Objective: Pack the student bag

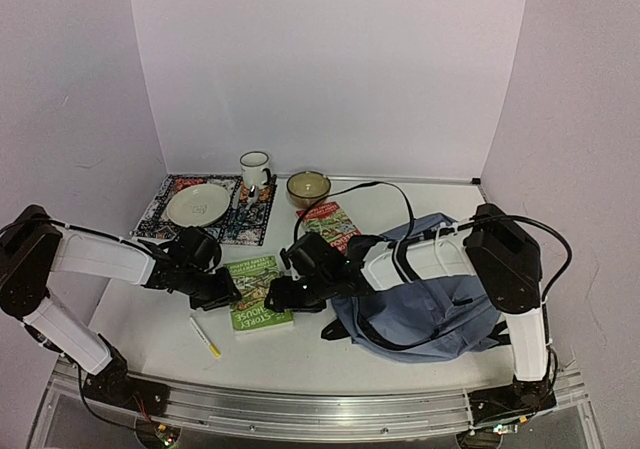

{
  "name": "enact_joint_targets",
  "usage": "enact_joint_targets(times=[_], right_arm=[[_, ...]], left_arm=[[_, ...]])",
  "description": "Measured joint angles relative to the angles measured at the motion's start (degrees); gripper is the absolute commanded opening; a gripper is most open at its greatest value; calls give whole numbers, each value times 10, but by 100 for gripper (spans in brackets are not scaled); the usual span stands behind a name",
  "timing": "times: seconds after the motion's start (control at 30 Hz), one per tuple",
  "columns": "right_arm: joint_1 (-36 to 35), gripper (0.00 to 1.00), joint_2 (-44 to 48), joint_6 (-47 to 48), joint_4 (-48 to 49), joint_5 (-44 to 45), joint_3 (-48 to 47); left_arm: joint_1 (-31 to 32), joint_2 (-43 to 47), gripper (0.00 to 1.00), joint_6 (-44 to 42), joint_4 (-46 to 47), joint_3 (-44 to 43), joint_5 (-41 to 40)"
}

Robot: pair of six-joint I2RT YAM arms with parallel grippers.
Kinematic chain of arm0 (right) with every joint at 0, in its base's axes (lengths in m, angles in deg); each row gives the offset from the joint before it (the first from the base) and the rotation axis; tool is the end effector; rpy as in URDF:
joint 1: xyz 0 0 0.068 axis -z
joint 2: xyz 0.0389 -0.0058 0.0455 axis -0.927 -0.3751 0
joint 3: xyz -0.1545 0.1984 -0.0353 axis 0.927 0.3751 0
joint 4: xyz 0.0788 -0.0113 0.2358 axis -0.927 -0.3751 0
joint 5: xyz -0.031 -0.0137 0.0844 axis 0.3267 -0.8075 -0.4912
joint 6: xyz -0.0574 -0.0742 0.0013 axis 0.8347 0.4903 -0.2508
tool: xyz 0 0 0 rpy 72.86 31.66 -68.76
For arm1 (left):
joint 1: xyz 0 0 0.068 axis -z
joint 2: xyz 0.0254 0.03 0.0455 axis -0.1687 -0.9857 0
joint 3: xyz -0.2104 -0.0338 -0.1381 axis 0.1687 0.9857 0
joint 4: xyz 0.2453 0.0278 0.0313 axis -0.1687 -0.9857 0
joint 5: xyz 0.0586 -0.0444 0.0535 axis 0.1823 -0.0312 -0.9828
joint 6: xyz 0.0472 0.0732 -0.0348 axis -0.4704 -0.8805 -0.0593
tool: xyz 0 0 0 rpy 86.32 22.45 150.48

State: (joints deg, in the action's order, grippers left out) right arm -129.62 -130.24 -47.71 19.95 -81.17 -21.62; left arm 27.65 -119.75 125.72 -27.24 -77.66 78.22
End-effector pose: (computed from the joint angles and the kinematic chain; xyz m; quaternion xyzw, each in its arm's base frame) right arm 0.2268 0.4449 0.1334 -0.1563 0.8419 0.4477 0.2576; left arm 0.2157 -0.1776 0.0865 -0.0737 0.9584 -0.2256 0.1585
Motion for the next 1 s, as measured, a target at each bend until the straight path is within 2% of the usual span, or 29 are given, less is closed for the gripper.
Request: enact_joint_targets(times=[0.33,0.7,1.0], right_arm=[[0,64,12,-39,51,-4,61],[10,66,40,-75,176,-35,151],[25,60,60,-112,252,-72,209]], left_arm=[[38,6,27,37,36,20,-13],[43,12,22,92,137,72,-1],[47,10,21,135,203,97,5]])
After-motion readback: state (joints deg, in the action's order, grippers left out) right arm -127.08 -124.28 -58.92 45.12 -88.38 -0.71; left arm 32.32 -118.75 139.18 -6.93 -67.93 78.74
